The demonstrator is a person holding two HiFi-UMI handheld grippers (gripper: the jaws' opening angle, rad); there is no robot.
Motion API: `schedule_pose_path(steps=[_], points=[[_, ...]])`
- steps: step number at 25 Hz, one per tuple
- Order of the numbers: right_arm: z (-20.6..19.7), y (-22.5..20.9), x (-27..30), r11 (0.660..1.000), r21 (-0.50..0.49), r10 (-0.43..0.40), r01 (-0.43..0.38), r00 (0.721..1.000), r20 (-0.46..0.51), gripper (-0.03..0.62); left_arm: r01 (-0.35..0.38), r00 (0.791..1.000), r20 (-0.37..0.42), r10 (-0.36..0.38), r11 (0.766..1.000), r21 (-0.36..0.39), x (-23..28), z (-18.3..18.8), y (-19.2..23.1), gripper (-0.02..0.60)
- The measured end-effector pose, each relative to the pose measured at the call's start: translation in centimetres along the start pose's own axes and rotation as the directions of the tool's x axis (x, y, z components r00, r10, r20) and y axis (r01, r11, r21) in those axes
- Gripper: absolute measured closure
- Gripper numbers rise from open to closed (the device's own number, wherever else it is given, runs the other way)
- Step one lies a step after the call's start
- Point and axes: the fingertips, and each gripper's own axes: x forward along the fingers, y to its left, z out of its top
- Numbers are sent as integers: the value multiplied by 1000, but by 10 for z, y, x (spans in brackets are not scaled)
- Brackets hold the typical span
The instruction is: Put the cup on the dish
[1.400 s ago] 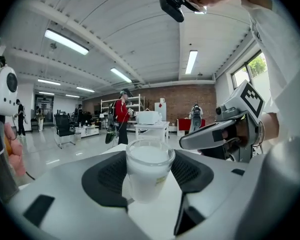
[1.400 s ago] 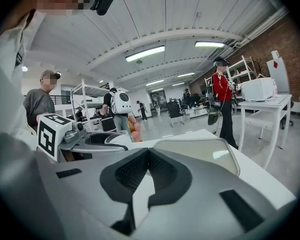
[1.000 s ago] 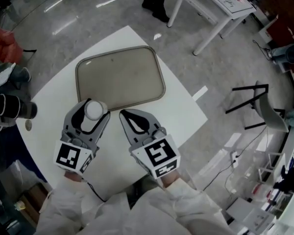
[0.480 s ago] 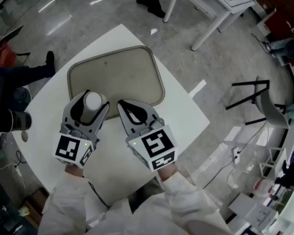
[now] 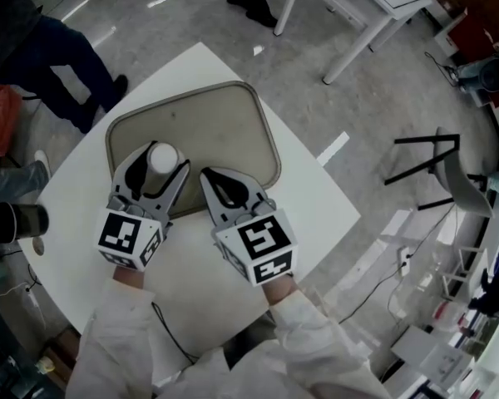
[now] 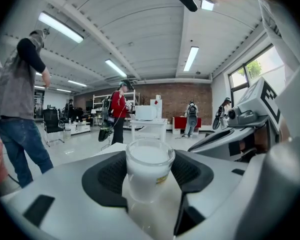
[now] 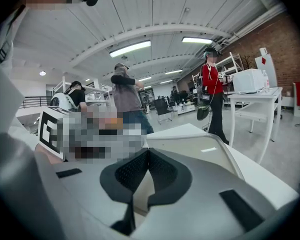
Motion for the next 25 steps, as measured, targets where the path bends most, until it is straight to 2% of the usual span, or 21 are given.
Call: schedule_pose_path(steps=[4,10,21,25], points=[[-12,-13,3,1000,13,-26,26,1000,-16,583,4,1000,-10,-4,999,-33,13,-13,2,311],[-26,-15,6,999,35,-26,27,999,-35,583,19,1000,-12,-19,999,-42,25,-28,-4,311],[-33,-19,-1,998,52,-32,35,998,-48,583,-2,1000,-8,1,991,-136,29,-31,6,311],[-32,-17,-1,998,50,-34,36,998,-48,583,6,1000,-21,-9,992,-126,31,-32,4,311]])
